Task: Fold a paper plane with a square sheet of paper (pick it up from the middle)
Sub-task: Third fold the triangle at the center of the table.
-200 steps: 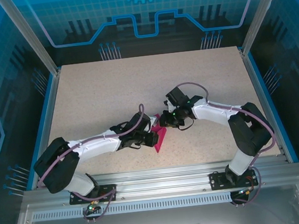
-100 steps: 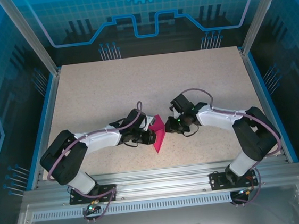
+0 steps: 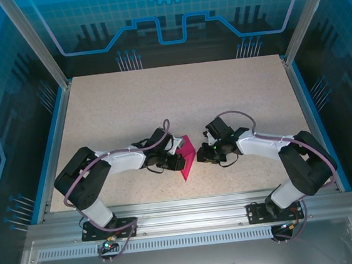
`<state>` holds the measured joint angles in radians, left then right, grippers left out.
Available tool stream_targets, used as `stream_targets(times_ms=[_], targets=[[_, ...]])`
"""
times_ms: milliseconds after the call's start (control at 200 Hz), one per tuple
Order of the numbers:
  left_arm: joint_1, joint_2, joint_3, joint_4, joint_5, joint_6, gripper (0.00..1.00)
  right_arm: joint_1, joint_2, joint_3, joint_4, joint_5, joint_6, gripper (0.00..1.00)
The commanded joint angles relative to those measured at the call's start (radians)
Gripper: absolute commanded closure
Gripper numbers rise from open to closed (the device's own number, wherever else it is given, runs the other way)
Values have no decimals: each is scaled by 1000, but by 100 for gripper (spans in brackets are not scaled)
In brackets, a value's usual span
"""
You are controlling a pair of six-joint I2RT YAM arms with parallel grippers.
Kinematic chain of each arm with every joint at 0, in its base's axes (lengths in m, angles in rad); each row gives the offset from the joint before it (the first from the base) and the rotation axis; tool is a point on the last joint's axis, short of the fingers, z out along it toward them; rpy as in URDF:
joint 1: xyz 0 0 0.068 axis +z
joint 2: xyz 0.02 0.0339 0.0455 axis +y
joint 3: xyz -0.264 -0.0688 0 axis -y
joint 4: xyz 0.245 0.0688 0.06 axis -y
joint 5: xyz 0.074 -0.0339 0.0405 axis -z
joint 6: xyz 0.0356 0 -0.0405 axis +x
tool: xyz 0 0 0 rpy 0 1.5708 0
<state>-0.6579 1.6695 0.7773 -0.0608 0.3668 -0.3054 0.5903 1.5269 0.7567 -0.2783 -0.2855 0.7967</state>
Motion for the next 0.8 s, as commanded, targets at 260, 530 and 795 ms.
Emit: stream_targets(times_ms=[260,530,795], targets=[[20,9,45,-11,27,74,88,34,-18,-32,66,-56,21,75],[27,30,66,-26,41,104,88,41,-19,-52,78,-44,33,75],[29,56,65,2,57,98,87,45,-24,-57,83,-45,38,75]])
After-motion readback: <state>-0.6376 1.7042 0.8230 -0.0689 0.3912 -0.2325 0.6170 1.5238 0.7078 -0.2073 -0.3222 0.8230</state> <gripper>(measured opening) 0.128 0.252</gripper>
